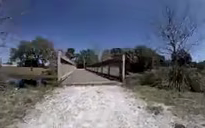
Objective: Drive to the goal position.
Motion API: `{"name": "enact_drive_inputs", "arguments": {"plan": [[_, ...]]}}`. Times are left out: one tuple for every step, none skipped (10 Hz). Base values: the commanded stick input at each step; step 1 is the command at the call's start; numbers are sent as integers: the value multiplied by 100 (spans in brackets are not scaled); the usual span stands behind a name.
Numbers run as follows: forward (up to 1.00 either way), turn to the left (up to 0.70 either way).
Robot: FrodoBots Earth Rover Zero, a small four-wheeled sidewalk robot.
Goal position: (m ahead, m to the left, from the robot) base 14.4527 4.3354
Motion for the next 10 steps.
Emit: {"name": "enact_drive_inputs", "arguments": {"plan": [[59, 0], [50, 0], [50, 0], [50, 0], [50, 0], [50, 3], [50, 6], [50, 10], [50, 14], [50, 36]]}}
